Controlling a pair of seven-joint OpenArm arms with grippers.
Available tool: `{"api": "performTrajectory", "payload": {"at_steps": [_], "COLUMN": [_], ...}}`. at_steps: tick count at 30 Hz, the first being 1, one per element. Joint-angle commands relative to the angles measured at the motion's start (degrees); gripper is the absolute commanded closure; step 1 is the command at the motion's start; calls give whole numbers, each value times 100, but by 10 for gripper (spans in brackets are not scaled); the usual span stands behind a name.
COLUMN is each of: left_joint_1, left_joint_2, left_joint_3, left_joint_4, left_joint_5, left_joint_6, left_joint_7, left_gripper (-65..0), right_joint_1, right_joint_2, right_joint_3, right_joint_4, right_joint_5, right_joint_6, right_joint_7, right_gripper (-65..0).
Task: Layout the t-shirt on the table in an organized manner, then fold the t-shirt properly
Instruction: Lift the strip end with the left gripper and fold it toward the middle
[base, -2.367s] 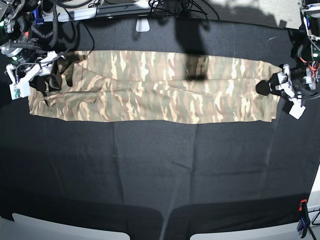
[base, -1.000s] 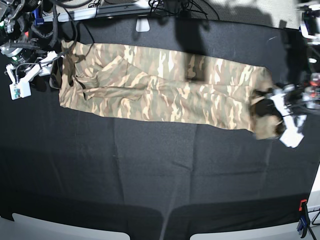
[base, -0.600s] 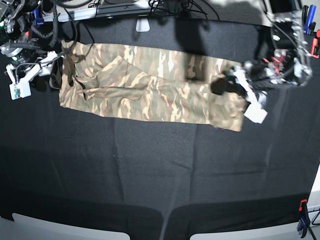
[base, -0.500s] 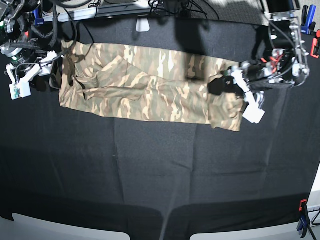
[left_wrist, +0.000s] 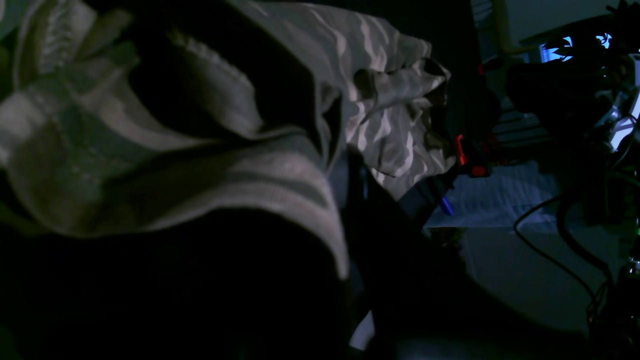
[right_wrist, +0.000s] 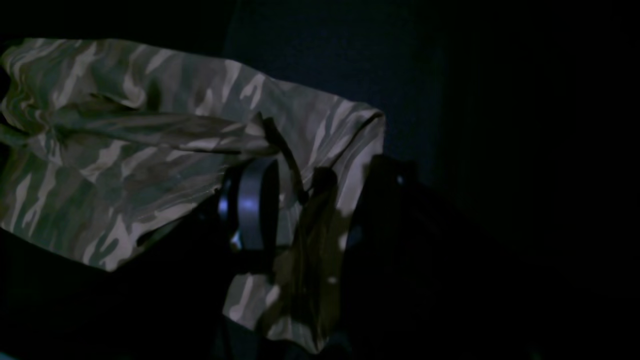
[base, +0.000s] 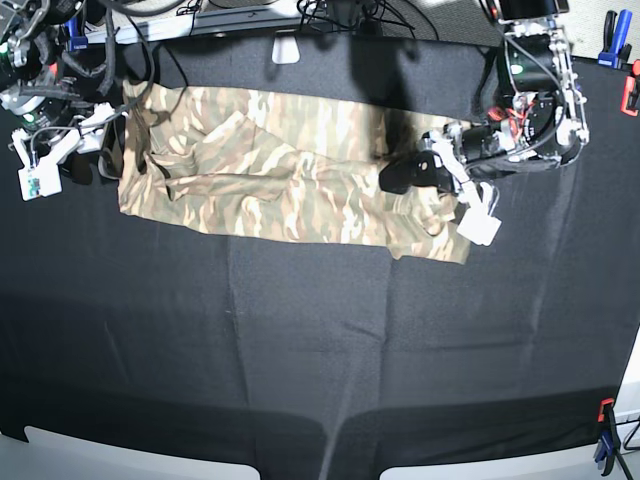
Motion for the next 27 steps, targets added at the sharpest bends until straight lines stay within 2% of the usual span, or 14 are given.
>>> {"api": "performTrajectory", "payload": {"at_steps": [1,4,6,10,17,21,25,27], "left_joint_1": [-70,-66,-68,-55,-105,-269,-494,-557], "left_joint_2": [-15,-13,-15,-13,-15,-33,-197,-229], "left_joint_3": [-15,-7,72,623,1860,1926,1926,1926], "left_joint_4": [94,94,94,94,94,96,98,101], "left_joint_5": [-179,-186,-216,-656,-608,-610,-616,-610], "left_joint_6": [-63,-63,-63,-66,-70,-85,-85,-85], "left_joint_7": [-70,-70,-72,-66,-120,-114,-118,-120], "left_gripper": [0,-195,-271,-274,-274,-274,-274,-274], "right_joint_1": [26,26,28,28,26,26,26,26], "right_joint_2": [79,79,79,79,79,79,79,79], "right_joint_3": [33,33,33,33,33,33,48,70], "right_joint_4": [111,111,111,111,111,111,109,48], "right_joint_5": [81,81,81,81,79,79,-125,-407], "right_joint_6": [10,10,10,10,10,10,2,-341], "right_joint_7": [133,136,138,138,136,131,199,256], "right_gripper": [-282,-282,-282,-281,-281,-282,-282,-282]}}
